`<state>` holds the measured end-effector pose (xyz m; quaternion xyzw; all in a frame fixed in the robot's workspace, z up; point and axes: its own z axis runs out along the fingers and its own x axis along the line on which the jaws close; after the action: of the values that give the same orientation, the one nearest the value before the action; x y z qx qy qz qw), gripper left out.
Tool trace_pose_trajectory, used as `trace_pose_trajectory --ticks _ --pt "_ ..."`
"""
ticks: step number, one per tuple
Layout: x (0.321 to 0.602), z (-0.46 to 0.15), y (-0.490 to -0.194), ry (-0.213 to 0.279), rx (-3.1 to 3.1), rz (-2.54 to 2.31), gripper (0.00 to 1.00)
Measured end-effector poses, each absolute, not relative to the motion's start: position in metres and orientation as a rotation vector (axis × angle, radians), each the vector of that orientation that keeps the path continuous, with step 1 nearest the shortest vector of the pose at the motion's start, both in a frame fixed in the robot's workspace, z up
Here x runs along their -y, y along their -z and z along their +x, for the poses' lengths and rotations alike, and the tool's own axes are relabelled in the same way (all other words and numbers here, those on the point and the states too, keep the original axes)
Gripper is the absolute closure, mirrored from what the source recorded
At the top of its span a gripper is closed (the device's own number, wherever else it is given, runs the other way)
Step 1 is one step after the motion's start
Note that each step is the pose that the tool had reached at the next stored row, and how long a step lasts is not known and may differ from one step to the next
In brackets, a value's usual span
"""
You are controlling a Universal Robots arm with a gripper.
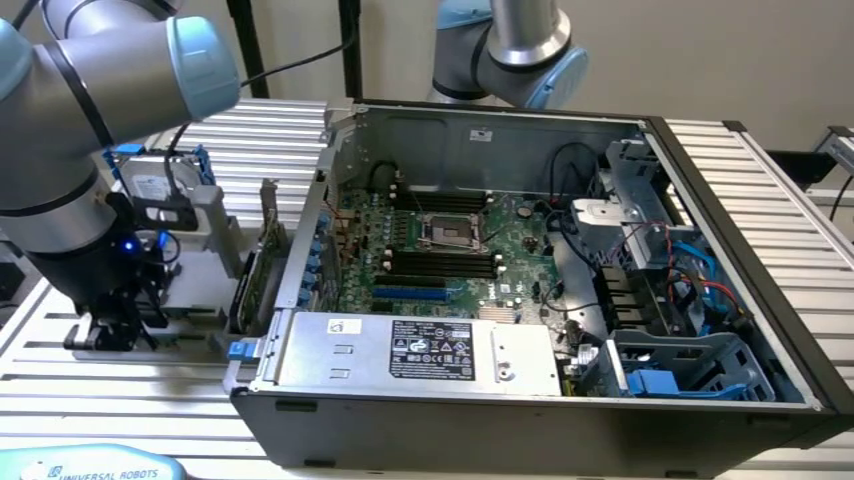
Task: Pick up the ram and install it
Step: 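Pick up the ram and move it above insertion slot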
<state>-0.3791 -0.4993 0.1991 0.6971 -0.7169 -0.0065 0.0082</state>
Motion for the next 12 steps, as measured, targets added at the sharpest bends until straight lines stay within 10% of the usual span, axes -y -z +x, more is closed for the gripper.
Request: trace_pose_trajectory --ticks 12 --pt "0.4991 -0.3803 -0.1963 0.020 2.240 2.179 0.65"
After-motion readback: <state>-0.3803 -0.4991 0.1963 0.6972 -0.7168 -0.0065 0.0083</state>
